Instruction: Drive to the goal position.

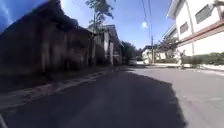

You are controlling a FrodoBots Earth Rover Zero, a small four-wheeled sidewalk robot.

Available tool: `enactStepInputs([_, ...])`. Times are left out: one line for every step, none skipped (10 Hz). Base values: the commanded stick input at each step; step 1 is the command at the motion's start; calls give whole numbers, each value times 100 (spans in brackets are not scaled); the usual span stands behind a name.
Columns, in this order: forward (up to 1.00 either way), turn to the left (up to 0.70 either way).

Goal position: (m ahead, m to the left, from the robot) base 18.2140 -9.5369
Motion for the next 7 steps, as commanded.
enactStepInputs([70, 0])
enactStepInputs([70, 0])
enactStepInputs([70, 0])
enactStepInputs([70, 0])
enactStepInputs([70, 0])
enactStepInputs([70, -1])
enactStepInputs([70, -3])
